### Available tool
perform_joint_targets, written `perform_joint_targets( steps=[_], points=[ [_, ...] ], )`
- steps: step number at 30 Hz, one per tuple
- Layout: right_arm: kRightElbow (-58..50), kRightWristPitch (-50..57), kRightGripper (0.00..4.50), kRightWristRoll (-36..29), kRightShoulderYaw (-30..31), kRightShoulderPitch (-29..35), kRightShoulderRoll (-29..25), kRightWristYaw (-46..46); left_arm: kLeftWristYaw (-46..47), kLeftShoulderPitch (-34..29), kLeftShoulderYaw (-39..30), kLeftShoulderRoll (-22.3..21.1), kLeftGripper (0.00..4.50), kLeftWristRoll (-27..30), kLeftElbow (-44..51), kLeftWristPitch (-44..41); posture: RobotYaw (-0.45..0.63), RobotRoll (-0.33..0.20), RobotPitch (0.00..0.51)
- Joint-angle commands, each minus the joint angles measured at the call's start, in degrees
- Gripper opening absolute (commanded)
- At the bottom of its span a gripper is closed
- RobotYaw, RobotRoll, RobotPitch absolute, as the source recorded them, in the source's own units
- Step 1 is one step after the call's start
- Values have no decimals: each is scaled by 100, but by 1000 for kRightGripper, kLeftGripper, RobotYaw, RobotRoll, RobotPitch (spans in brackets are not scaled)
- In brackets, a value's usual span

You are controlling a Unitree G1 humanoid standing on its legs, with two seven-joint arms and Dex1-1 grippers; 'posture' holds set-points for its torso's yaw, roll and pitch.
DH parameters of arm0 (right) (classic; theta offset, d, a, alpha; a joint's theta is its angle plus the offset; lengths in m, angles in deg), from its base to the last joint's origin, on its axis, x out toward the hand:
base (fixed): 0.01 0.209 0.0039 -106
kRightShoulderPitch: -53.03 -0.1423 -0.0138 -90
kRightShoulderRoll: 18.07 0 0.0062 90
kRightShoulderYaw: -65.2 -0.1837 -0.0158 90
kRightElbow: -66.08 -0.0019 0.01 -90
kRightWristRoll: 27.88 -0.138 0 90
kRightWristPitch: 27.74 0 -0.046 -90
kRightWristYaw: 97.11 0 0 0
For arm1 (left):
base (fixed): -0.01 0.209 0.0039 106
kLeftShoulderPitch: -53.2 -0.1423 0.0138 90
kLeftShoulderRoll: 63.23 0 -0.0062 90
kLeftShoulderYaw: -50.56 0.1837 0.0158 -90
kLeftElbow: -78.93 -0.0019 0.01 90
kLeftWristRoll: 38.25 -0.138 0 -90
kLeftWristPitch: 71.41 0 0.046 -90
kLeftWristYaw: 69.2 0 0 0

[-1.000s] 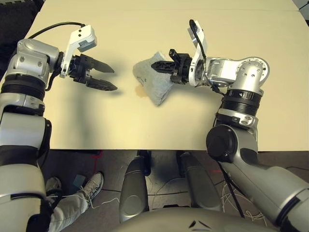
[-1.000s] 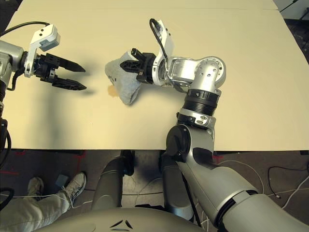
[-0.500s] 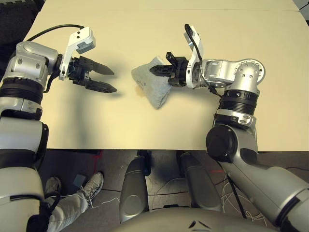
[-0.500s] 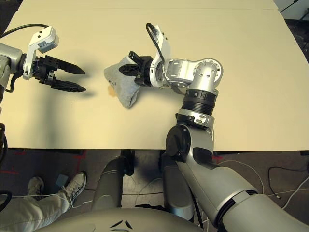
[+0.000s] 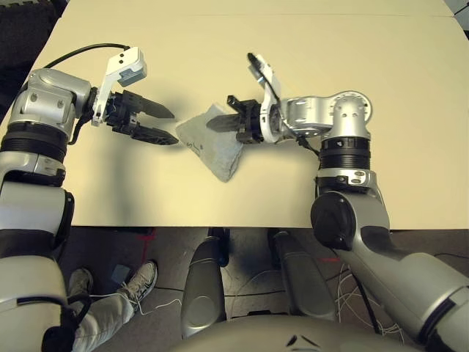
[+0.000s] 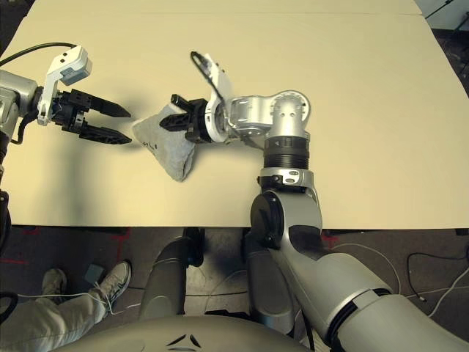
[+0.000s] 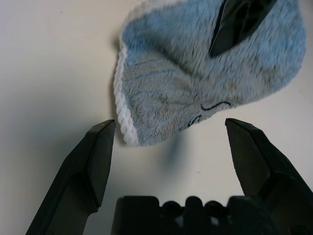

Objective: Wipe the water off the table with a rag.

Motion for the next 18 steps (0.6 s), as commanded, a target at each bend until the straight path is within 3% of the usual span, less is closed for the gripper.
perform_joint_targets(
  steps=[1, 7, 18],
  points=[
    [-1, -708, 33, 488, 574, 349, 379, 429, -47, -9, 56, 18, 4500, -53, -36, 21, -181, 0, 318],
    [-276, -1572, 33, 1454, 1339, 252, -601, 1000, -47, 14, 42, 80, 4500, -96, -114, 47, -190, 0, 320],
    [-1714, -966, 33, 1895, 1421, 1061, -2106, 1475, -47, 111, 45, 122, 4500, -163, -259, 100, -203, 0, 323]
  ],
)
